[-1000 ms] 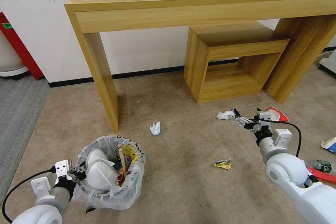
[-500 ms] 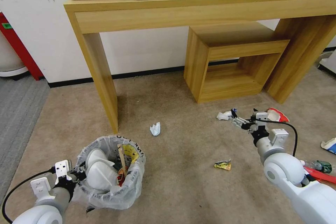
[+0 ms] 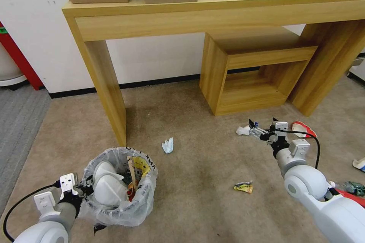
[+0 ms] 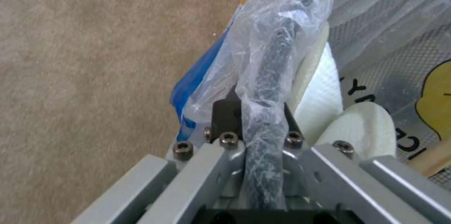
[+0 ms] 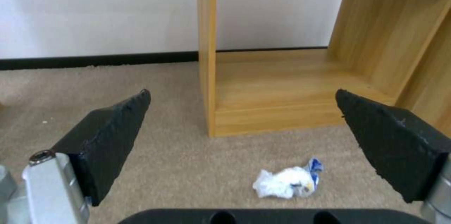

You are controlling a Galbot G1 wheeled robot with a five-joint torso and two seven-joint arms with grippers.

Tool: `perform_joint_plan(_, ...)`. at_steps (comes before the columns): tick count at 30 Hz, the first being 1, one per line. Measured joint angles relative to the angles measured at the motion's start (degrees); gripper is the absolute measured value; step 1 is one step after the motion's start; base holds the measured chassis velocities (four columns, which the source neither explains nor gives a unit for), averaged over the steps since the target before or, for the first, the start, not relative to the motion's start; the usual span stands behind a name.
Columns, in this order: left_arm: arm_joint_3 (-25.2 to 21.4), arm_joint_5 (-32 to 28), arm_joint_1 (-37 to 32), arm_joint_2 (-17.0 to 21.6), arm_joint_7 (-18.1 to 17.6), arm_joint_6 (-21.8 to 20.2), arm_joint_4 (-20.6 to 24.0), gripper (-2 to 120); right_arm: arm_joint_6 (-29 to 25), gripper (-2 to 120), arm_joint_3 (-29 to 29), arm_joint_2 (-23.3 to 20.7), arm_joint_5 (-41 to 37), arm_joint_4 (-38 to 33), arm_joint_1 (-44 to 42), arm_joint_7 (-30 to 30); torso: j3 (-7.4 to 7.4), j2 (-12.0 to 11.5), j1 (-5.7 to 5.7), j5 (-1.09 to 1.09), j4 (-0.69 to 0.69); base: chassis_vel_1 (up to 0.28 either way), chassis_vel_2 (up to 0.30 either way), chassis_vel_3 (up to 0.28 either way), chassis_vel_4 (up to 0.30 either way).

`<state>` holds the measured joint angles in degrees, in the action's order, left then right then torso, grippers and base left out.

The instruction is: Pick up the trash bin and place the garbage on the floor into it.

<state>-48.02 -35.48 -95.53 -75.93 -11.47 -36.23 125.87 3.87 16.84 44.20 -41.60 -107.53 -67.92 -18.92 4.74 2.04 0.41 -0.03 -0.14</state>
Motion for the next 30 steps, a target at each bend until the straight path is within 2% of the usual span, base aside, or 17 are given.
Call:
perform_joint_plan(12,0.1,-0.1,0.4,0.1,0.0,0.0,-0.5,1,-0.5,100,-0.5,0.1,0.1,0.4,0.6,0.4,-0.01,0.0,0.00,-0.01,0.00,-0.079,0.078,0.079,-0.074)
perform_joint_plan(22,0.2,-0.1,0.3,0.3,-0.2,-0.2,-0.5,1,-0.4,100,-0.7,0.1,-0.1,0.4,0.8,0.6,-0.01,0.0,-0.01,0.00,0.00,0.000,0.000,0.000,0.000)
perform_joint_plan(30,0.6,-2.8,-0.2,1.2,-0.9,-1.6,0.6,1,-0.9,100,-0.7,-0.2,-0.7,0.3,0.8,1.8,0.00,0.0,-0.01,0.00,0.00,0.000,0.000,0.000,0.000)
